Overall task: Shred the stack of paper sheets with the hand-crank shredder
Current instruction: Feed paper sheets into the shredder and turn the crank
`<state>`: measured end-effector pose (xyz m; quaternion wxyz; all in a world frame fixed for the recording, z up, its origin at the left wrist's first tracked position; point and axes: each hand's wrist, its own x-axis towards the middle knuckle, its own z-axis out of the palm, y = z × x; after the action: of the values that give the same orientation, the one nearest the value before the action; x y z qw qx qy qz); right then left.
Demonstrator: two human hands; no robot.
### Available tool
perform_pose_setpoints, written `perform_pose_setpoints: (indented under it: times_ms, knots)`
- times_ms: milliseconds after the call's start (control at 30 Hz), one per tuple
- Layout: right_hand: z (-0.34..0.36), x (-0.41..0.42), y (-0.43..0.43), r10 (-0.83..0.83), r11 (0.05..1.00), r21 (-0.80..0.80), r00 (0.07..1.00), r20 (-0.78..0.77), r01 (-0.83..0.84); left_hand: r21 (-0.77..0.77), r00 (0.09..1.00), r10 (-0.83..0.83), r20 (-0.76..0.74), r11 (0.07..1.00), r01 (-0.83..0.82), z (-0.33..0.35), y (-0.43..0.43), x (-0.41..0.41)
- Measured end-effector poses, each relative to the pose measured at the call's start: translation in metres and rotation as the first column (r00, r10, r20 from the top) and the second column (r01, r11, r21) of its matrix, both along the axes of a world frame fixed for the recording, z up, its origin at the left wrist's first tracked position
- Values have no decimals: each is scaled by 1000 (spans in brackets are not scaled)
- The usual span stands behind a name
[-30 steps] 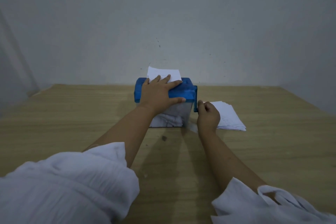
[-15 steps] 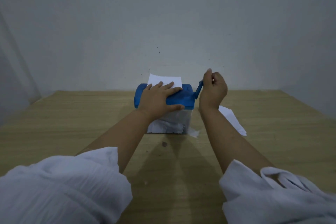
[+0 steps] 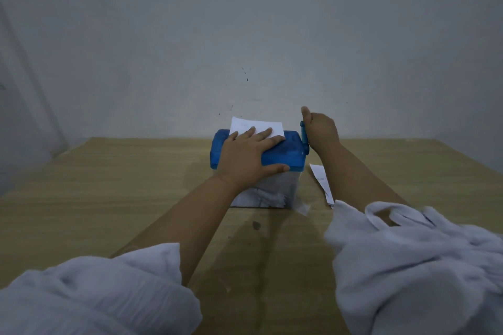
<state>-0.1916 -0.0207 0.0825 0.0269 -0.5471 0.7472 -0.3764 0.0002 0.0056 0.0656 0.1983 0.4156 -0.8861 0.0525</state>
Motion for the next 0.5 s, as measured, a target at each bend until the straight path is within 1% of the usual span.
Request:
perform_pose_setpoints:
  times_ms: [33, 67, 133, 167, 233, 267, 333, 400, 500]
  knots:
    - [-4, -1, 1, 38, 996, 82, 999, -16, -37, -1, 1000, -3, -4, 1000, 3, 0, 0, 0]
    - [-9, -2, 1, 58, 983, 175, 998, 1, -57, 0, 1000, -5, -6, 1000, 5, 0, 0, 1]
    - [-27, 0, 4, 7, 948, 319, 1000, 15, -11, 0, 1000, -3, -12, 1000, 3, -1, 0, 0]
    - [-38, 2, 7, -16, 934, 357, 1000, 11, 11, -3, 1000, 2, -13, 1000, -2, -2, 0, 0]
    - [-58, 5, 12, 11, 922, 387, 999, 32, -23, -10, 1000, 11, -14, 1000, -11, -1, -1, 0]
    - [-64, 5, 15, 21, 936, 349, 997, 71, -44, -14, 1000, 12, -16, 1000, -12, -1, -1, -1]
    - [-72, 8, 22, 9, 971, 229, 973, 231, -63, -11, 1000, 12, -15, 1000, -12, -1, 0, -2]
    - [-76, 17, 33, -11, 988, 148, 938, 345, -42, -9, 1000, 15, -11, 1000, -15, -2, 1, -2]
    - [-88, 27, 47, -12, 1000, 25, 936, 351, 4, -2, 999, 35, -9, 999, -35, -1, 2, -1]
